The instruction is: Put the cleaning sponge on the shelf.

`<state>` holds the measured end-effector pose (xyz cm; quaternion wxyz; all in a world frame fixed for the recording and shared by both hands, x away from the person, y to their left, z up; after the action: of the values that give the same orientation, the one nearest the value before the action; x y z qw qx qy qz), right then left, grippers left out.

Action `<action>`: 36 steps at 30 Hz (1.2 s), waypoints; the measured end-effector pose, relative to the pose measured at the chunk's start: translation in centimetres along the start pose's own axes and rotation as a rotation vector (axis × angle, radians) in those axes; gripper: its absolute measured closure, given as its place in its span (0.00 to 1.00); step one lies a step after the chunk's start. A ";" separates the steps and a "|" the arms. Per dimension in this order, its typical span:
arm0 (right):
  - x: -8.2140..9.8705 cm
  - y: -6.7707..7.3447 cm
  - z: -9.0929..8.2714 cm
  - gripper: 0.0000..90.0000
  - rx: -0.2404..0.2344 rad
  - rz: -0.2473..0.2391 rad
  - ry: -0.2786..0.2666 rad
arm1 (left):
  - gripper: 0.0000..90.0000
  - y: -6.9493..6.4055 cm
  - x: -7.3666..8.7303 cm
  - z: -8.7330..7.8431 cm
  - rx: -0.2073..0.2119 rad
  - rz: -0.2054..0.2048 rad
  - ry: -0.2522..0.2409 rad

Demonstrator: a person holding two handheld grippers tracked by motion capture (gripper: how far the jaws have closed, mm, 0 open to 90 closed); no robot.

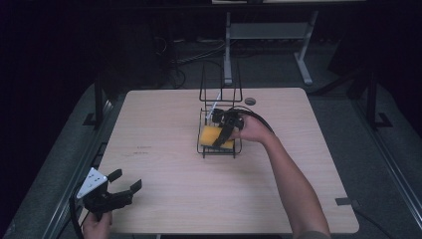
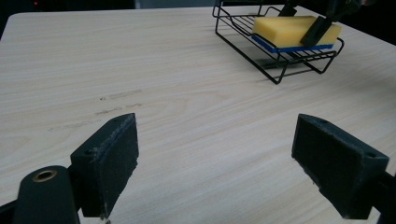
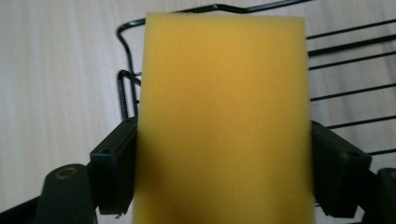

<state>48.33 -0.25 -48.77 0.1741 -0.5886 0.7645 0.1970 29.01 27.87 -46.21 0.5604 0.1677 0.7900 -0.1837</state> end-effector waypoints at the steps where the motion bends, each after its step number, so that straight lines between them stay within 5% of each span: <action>1: 0.0 0.0 0.1 0.24 -0.002 -0.001 0.000 | 0.16 0.0 0.0 0.0 0.000 -0.001 0.001; 17: 0.8 -0.1 0.1 0.20 -0.002 0.024 -0.056 | 0.16 -0.2 0.1 0.1 0.001 0.006 0.007; 36: -0.2 0.4 -1.2 0.17 0.037 0.010 -0.126 | 0.16 -0.2 0.1 0.2 0.002 0.006 0.009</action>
<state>47.97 -0.58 -47.54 0.2318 -0.5680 0.7584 0.2203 29.01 27.58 -46.34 0.5574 0.1715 0.7917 -0.1820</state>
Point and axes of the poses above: each handheld gripper's, and its own axes: z roughly forward along the jaws, x roughly out of its underside, y roughly to its left, the point moved 9 cm from there along z, roughly forward along the jaws, and after that the axes turned 8 degrees about -y, right-handed, at the moved point
